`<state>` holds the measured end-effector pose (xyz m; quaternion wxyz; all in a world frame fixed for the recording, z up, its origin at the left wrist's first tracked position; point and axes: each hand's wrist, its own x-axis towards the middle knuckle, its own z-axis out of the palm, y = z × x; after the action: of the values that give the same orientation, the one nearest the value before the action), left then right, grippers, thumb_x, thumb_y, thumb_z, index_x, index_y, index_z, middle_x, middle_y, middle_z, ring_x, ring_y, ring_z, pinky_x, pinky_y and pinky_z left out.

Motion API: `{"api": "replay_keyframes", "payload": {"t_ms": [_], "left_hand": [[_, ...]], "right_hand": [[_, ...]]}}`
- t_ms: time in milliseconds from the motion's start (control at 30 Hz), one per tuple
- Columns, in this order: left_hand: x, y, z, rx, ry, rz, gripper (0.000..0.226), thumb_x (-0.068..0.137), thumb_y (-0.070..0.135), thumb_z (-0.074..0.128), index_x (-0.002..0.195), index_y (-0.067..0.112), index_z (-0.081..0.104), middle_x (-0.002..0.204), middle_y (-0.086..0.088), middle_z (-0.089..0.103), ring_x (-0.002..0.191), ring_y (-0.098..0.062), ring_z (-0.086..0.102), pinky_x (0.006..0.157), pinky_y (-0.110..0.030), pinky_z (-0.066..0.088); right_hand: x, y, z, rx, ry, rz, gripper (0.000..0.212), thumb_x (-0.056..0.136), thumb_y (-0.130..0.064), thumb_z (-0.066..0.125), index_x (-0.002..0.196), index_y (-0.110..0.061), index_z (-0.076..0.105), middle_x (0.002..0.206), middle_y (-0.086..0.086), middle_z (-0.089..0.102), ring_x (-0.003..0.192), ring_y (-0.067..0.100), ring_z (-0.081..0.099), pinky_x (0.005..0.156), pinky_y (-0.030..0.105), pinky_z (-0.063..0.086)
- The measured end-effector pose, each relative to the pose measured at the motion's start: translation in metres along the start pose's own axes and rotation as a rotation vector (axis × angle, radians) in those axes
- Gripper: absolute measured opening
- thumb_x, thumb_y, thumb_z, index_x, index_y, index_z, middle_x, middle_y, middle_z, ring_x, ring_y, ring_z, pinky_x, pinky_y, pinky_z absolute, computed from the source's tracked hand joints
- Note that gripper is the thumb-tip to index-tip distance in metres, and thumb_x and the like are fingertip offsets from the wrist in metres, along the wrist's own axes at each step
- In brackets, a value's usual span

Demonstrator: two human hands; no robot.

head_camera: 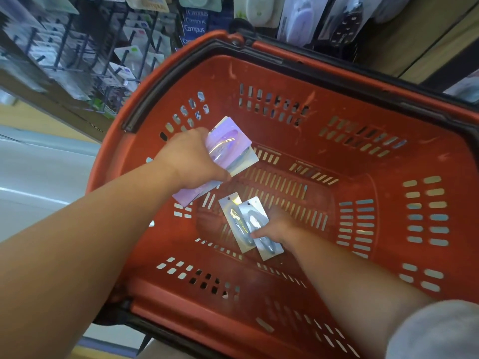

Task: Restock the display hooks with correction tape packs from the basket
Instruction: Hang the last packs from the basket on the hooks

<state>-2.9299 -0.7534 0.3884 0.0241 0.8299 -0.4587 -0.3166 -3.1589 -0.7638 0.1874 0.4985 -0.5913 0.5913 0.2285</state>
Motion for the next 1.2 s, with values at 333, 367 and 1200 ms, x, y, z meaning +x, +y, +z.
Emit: {"api": "replay_keyframes", "payload": {"t_ms": [333,367,1200], "left_hand": [[-0.001,-0.001,0.001,-0.097,-0.016,0.003,0.054,0.069,0.046,0.093,0.087,0.021,0.050,0.084,0.002,0.056,0.069,-0.014,0.051,0.054,-0.032,0.033],[-0.001,0.000,0.001,-0.121,-0.020,-0.001,0.054,0.069,0.047,0.093,0.090,0.020,0.051,0.084,0.002,0.057,0.069,-0.014,0.051,0.054,-0.033,0.034],[-0.100,0.109,-0.043,-1.319,-0.151,0.225,0.061,0.056,0.043,0.094,0.111,0.021,0.078,0.114,-0.029,0.075,0.104,-0.052,0.069,0.102,-0.083,0.037]], "right_hand": [[-0.017,-0.009,-0.008,0.162,-0.077,-0.041,0.034,0.073,-0.022,0.086,0.103,-0.020,0.068,0.092,-0.002,0.069,0.082,0.013,0.067,0.064,0.026,0.053],[-0.020,-0.013,-0.016,0.204,-0.074,-0.067,0.029,0.077,-0.019,0.085,0.101,-0.020,0.068,0.090,-0.002,0.070,0.079,0.012,0.066,0.061,0.025,0.051],[-0.282,-0.070,-0.172,1.037,0.139,-0.909,0.048,0.086,-0.017,0.072,0.132,-0.009,0.062,0.125,0.013,0.073,0.111,0.030,0.071,0.085,0.038,0.060]]}}
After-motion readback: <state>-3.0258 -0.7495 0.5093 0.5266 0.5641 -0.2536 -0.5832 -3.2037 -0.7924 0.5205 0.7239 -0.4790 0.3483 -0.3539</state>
